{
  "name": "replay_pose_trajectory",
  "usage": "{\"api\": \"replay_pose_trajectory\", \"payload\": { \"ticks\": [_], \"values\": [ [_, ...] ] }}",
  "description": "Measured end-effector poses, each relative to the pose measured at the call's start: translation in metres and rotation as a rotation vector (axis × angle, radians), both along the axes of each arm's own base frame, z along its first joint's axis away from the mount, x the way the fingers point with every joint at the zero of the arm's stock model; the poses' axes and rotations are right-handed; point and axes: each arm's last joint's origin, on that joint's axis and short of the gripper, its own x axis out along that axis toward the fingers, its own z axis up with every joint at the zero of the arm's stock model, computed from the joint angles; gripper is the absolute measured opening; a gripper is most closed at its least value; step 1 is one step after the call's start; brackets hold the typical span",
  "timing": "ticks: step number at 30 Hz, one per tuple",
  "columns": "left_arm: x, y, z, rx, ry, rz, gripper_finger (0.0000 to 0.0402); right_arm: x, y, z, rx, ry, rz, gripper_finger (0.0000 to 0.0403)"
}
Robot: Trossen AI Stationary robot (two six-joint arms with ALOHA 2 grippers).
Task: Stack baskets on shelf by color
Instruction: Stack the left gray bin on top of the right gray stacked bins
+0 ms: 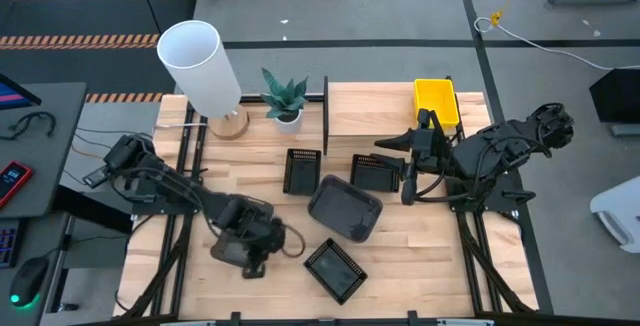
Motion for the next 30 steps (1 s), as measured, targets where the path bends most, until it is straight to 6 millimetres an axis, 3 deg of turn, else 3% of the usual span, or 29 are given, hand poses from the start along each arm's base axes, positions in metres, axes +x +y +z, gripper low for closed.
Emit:
{"api": "replay_pose_trajectory", "payload": {
  "ticks": [5, 14, 21, 26, 30],
  "values": [
    [0.012, 0.031, 0.001, 0.012, 0.011, 0.123, 0.0052, 0.0, 0.0, 0.0, -0.004, 0.002, 0.001, 0.0122],
    [-0.004, 0.094, 0.019, 0.105, 0.098, 0.138, 0.0031, 0.001, -0.002, 0.0, -0.011, 0.003, -0.004, 0.0122],
    [-0.008, 0.126, 0.014, 0.22, 0.146, 0.046, 0.0107, 0.001, -0.003, 0.0, 0.005, -0.005, -0.013, 0.0122],
    [-0.003, 0.129, 0.005, 0.283, 0.156, -0.063, 0.017, 0.001, -0.003, 0.0, 0.02, -0.01, -0.017, 0.0122],
    [-0.003, 0.127, -0.013, 0.297, 0.215, -0.159, 0.0191, 0.001, -0.003, 0.001, 0.038, -0.016, -0.021, 0.0122]
  ]
}}
